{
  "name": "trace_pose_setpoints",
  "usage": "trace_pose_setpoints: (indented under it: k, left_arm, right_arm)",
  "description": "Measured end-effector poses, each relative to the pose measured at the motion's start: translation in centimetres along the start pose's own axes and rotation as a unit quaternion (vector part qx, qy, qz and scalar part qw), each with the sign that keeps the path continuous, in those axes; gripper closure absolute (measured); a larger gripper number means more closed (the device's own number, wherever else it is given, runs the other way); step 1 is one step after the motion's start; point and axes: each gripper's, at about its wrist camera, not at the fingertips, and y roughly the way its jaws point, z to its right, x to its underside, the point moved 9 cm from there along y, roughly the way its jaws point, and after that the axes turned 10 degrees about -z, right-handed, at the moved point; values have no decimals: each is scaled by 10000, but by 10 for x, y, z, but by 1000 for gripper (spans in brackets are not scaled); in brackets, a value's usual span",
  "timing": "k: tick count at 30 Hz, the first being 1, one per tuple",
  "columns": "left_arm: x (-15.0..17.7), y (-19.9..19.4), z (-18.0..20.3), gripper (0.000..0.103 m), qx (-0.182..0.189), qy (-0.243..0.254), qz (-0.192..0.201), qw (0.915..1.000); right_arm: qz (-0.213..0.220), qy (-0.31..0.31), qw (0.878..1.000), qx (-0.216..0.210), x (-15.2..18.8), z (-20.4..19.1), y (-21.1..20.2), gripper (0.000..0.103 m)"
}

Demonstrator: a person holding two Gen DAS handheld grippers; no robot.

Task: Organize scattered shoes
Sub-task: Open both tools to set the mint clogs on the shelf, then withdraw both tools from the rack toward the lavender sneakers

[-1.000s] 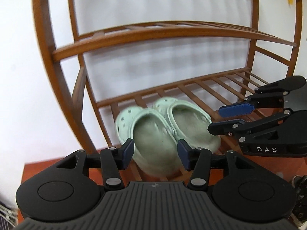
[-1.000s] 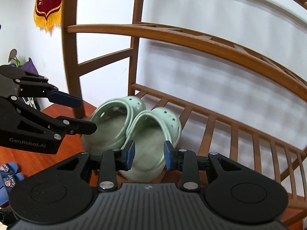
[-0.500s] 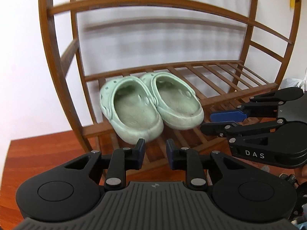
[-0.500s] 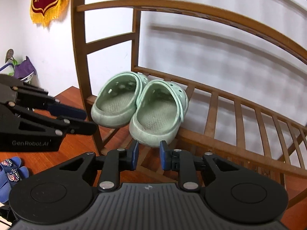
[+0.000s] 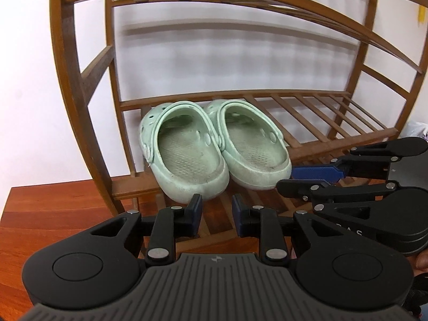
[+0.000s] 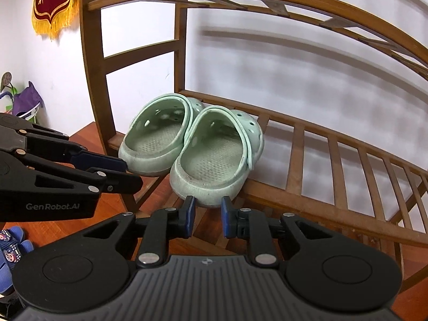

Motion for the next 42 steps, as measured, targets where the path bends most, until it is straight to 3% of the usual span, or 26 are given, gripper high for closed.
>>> trace_pose_setpoints:
  k: [13, 21, 32, 42]
  left_arm:
    - [-23, 24, -16, 76, -112, -171, 22, 9998]
    - [-18, 24, -13, 74, -56, -174, -18, 9998]
    - [8, -13, -6, 74, -61, -316, -83, 9994]
    - [47, -70, 18, 59, -7, -507, -35, 9987]
  right_arm:
    - [53, 153, 9999, 58, -25, 14, 27, 80]
    - [111, 199, 9997, 0, -22, 14, 24, 80]
    - [125, 205, 9994, -240, -3, 5, -14, 79]
    - [142, 312, 9977, -593, 35, -6, -74, 70]
